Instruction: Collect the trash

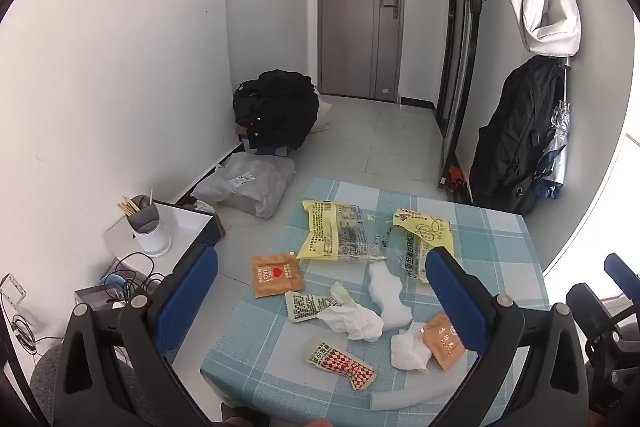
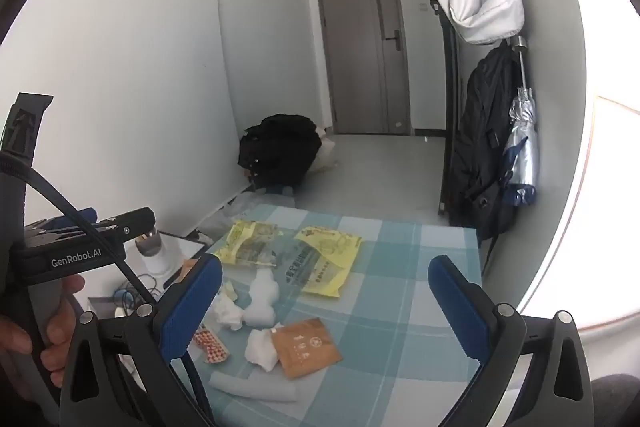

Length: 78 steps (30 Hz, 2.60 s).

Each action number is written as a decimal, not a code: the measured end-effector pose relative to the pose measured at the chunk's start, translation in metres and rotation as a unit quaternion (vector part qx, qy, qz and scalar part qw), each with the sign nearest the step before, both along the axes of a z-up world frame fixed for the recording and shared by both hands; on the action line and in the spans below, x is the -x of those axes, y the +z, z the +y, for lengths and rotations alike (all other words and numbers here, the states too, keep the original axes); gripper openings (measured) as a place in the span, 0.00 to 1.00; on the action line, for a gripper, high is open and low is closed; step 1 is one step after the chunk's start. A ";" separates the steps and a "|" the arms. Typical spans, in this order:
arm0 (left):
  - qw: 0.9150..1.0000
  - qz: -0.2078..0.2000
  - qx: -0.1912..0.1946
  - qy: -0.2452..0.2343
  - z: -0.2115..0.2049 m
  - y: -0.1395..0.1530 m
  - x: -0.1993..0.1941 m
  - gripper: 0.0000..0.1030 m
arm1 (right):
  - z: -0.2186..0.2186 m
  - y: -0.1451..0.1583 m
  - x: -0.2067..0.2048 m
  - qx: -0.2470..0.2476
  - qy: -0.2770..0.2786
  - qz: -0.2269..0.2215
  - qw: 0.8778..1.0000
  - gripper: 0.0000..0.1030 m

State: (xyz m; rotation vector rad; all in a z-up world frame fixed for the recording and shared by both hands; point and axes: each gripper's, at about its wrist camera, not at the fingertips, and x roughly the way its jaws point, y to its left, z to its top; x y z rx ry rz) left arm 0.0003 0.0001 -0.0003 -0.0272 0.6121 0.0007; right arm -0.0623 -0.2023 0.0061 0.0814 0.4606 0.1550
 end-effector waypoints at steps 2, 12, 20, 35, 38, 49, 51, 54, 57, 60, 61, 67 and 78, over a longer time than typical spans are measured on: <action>1.000 0.000 0.002 0.001 0.001 0.000 -0.001 0.99 | 0.001 0.000 -0.001 0.004 0.000 -0.019 1.000 1.00; 1.000 -0.006 -0.011 0.002 -0.005 -0.002 0.002 0.99 | -0.001 0.003 0.025 -0.014 0.005 -0.027 1.000 1.00; 1.000 -0.007 -0.014 0.006 -0.002 -0.002 0.001 0.99 | 0.002 0.006 0.004 -0.009 0.005 -0.023 1.000 1.00; 1.000 -0.008 -0.016 0.009 -0.003 -0.002 0.001 0.99 | 0.001 0.006 0.003 -0.009 0.006 -0.023 1.000 1.00; 1.000 -0.005 -0.015 0.010 -0.002 -0.003 0.000 0.99 | 0.001 0.004 0.003 -0.008 0.002 -0.021 1.000 1.00; 1.000 -0.003 -0.017 0.015 -0.003 -0.004 0.001 0.99 | 0.000 0.000 0.003 -0.013 0.000 -0.018 1.000 1.00; 1.000 -0.001 -0.016 0.012 -0.003 -0.003 0.001 0.99 | 0.001 0.000 0.003 -0.013 0.000 -0.016 1.000 1.00; 1.000 0.001 -0.017 0.010 -0.004 -0.004 0.001 0.99 | 0.000 -0.001 0.001 -0.011 -0.003 -0.014 1.000 1.00; 1.000 0.003 -0.013 0.008 -0.002 -0.004 0.000 0.99 | -0.001 -0.002 0.001 -0.012 -0.004 -0.013 1.000 1.00; 1.000 0.003 -0.014 0.008 -0.002 -0.005 0.000 0.99 | -0.002 -0.002 0.000 -0.013 -0.006 -0.013 1.000 1.00; 1.000 0.003 -0.014 0.007 -0.002 -0.005 0.000 0.99 | -0.002 -0.002 0.000 -0.013 -0.004 -0.013 1.000 1.00; 1.000 0.005 -0.012 0.007 -0.002 -0.005 0.000 0.99 | -0.003 -0.005 -0.003 -0.017 -0.003 -0.003 1.000 1.00; 1.000 0.012 -0.004 0.005 -0.001 -0.008 -0.004 0.99 | -0.005 -0.006 -0.004 -0.033 0.006 0.002 0.999 1.00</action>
